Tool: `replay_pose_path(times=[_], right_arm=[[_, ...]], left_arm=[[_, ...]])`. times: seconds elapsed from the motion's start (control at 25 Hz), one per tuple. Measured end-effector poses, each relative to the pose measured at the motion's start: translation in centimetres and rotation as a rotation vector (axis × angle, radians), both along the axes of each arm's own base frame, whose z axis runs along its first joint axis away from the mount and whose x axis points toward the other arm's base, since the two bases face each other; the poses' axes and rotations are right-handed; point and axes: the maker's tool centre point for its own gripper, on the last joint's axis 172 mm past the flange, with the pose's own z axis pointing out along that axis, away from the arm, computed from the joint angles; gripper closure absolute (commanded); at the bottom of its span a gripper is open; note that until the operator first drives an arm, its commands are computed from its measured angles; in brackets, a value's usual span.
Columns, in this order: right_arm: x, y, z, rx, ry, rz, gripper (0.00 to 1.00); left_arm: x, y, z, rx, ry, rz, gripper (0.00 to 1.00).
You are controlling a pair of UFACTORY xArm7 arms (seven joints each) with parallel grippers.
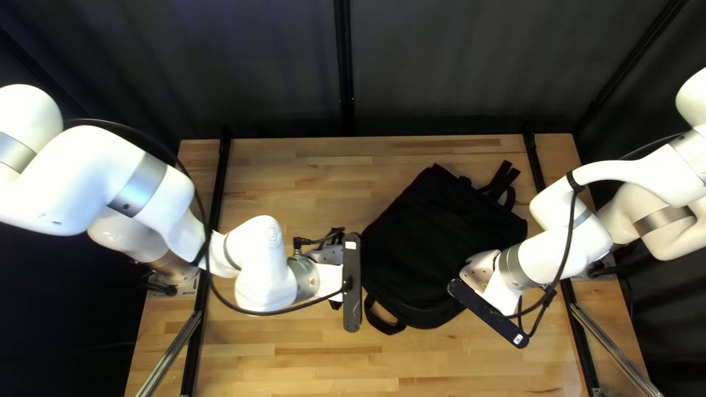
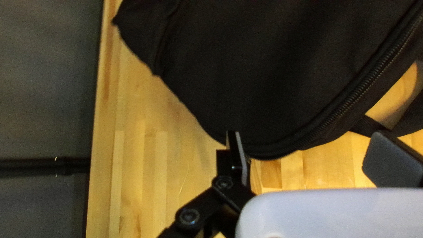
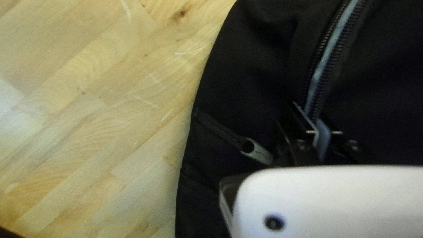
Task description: Remove a lunch box from a kids backpack
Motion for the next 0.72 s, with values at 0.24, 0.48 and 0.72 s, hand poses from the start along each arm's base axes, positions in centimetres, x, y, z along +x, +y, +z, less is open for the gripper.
replay_pose_path(times=[0.24, 0.48, 0.72], right_arm=[[-0.1, -0.8, 0.0, 0.014, -0.005, 0.011, 1.0], [0.2, -0.5, -0.1, 0.019, -0.005, 0.021, 1.0], [0.4, -0.1, -0.1, 0.021, -0.004, 0.033, 1.0]], left_arm=[[1.3, -1.9, -1.7, -0.027, 0.044, -0.071, 0.0], [1.8, -2.1, -1.8, -0.04, 0.058, -0.101, 0.04], [1.9, -1.5, -1.8, -0.045, 0.065, -0.113, 0.61]])
